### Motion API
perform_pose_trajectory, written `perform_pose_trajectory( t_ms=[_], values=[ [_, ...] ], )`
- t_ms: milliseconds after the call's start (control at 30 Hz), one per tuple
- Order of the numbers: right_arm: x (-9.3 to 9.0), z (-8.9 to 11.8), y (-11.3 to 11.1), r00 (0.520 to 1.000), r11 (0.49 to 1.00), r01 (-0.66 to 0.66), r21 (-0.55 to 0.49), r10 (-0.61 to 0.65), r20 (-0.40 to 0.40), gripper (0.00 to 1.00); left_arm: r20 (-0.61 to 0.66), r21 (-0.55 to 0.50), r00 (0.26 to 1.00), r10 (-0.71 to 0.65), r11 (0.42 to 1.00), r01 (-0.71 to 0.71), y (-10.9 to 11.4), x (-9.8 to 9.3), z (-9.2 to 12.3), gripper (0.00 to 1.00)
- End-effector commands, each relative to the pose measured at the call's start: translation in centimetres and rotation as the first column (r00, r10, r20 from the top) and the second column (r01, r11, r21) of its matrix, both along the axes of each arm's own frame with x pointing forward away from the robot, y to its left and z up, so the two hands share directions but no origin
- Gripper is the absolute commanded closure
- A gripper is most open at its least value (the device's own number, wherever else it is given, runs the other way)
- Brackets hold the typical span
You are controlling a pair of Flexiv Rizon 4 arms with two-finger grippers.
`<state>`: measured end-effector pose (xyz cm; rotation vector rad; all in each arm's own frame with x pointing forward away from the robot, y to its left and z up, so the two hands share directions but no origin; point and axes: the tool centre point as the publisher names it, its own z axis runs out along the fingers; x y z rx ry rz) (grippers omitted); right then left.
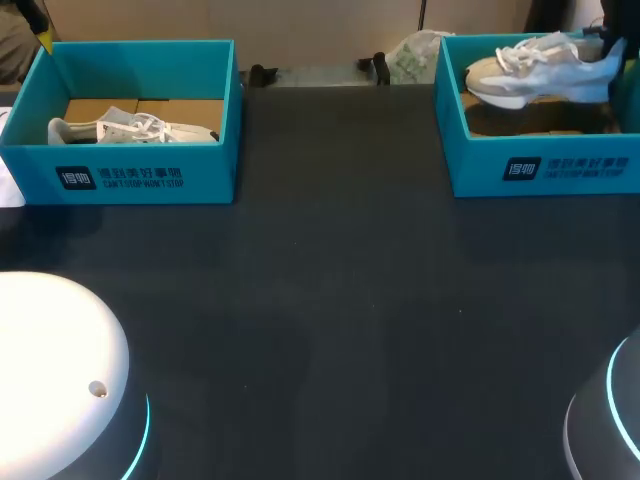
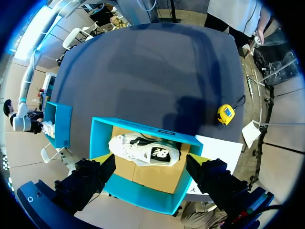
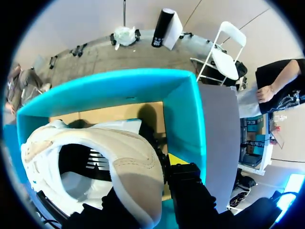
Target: Take the shoe out of the shoebox, open the shoe tongue, remove and reinsert the insole, then place the shoe into the shoebox
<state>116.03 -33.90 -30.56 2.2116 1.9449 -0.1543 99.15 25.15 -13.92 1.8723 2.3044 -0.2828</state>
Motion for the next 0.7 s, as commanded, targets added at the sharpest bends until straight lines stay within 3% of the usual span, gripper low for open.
perform_pose_trajectory(
  t_ms=[33,300,500,700],
  values=[
    [-2.2,4.5,1.2,0.997,1.000,-0.001,0.003,0.001,0.071,1.00,0.002,0.003,1.000,0.001,1.000,-0.001,0.0,-0.1,0.1,0.00],
    [-3.0,10.2,2.6,0.991,1.000,-0.008,0.005,0.007,0.134,1.00,0.002,0.003,1.000,0.001,1.000,-0.001,0.0,-0.1,0.1,0.00],
    [-4.1,12.7,3.7,0.988,1.000,-0.001,0.010,-0.001,0.156,1.00,0.002,0.003,1.000,0.001,1.000,-0.001,0.0,-0.1,0.1,0.00],
    [-5.2,14.0,5.0,0.988,1.000,0.000,-0.013,0.002,0.157,1.00,0.002,0.003,1.000,0.001,1.000,-0.001,0.0,-0.1,0.1,0.00]
  ],
)
